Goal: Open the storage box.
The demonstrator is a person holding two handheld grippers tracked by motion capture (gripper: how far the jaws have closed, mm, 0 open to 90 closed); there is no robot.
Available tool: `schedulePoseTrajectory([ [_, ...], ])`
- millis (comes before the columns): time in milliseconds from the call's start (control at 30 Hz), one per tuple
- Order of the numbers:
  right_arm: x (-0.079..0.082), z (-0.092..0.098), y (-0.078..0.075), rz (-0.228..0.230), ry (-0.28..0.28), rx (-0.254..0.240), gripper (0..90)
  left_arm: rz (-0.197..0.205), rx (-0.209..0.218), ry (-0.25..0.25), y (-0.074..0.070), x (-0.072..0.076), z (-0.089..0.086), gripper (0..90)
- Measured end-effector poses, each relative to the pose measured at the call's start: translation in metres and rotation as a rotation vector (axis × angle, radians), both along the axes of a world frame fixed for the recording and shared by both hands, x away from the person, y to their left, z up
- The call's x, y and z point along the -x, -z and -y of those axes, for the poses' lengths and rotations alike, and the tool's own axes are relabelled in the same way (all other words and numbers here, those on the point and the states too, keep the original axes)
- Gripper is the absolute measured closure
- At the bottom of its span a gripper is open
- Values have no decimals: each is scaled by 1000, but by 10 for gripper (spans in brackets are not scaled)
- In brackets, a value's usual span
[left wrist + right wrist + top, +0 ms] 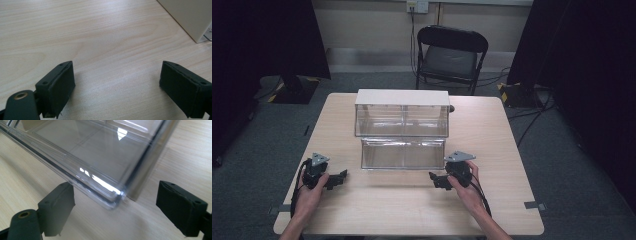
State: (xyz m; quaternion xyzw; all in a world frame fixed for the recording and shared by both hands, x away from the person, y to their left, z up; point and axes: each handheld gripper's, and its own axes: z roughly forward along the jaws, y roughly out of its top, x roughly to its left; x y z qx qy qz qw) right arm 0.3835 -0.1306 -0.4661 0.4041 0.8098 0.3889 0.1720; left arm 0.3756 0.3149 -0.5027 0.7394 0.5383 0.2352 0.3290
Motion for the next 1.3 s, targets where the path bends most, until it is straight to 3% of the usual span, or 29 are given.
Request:
schedulePoseTrajectory([
  [467,-8,-8,8,4,12,-27,143,0,0,0,0,0,0,123],
  [1300,-1,-7,-2,32,-25,-88,125,-1,1,1,0,0,0,123],
])
